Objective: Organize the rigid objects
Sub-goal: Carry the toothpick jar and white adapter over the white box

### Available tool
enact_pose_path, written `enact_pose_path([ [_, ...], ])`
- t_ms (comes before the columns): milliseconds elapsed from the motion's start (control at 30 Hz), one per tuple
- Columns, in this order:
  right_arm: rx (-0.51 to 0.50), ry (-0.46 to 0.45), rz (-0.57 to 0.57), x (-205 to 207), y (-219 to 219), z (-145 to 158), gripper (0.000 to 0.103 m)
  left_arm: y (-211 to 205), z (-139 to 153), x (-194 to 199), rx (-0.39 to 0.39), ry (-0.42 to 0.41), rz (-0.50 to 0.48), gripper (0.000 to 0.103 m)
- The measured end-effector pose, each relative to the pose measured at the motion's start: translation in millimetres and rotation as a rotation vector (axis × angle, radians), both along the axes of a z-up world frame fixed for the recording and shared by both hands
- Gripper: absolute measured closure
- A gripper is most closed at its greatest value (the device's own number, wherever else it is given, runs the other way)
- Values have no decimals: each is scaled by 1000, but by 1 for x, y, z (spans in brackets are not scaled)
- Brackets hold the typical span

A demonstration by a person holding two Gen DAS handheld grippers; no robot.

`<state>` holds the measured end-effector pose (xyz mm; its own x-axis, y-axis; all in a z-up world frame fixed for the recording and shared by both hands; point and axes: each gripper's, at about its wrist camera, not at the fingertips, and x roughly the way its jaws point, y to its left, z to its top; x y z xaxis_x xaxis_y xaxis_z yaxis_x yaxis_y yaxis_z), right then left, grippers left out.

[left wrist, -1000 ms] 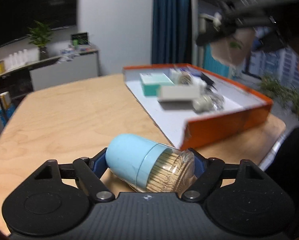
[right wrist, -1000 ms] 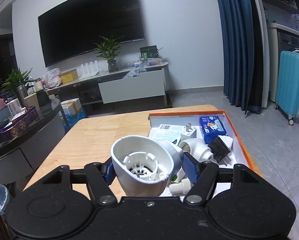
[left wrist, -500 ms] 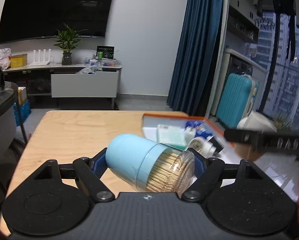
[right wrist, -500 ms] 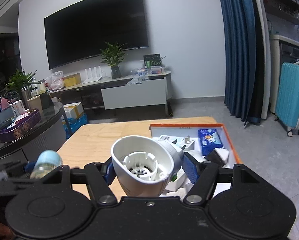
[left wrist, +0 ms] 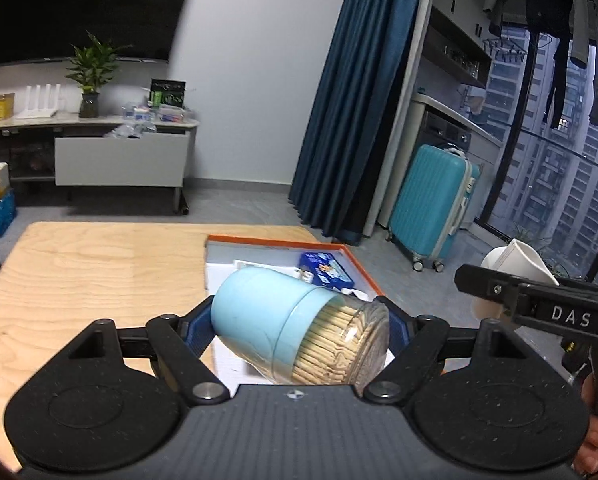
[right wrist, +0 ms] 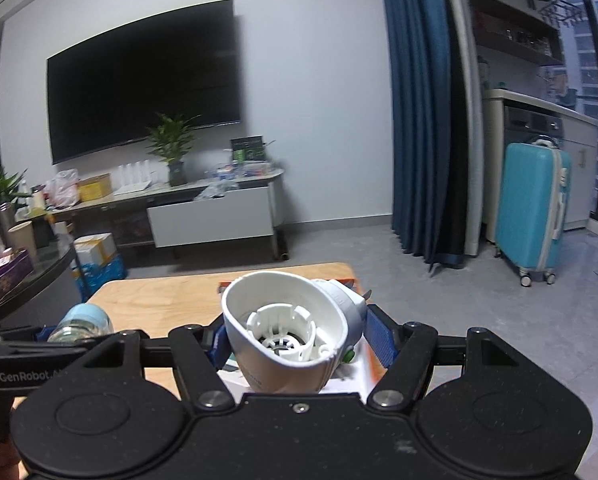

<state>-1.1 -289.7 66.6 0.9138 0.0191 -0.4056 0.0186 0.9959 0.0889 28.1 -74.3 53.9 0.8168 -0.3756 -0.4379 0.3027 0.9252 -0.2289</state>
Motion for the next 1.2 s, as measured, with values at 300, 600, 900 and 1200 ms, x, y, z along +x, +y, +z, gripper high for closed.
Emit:
enact_pose_path([
  [300, 0, 9, 0, 12, -11, -3, 23, -15, -3, 12, 25, 24, -36, 20],
  [600, 10, 40, 12, 35, -12, -9, 23, -22, -7, 25, 58, 65, -34, 20],
  [900, 11, 70, 15, 52, -16, -13, 23, -29, -13, 36, 80, 97, -54, 20],
  [1200, 8, 98, 19, 67, -17, -18, 23, -32, -19, 44, 89, 127, -64, 20],
])
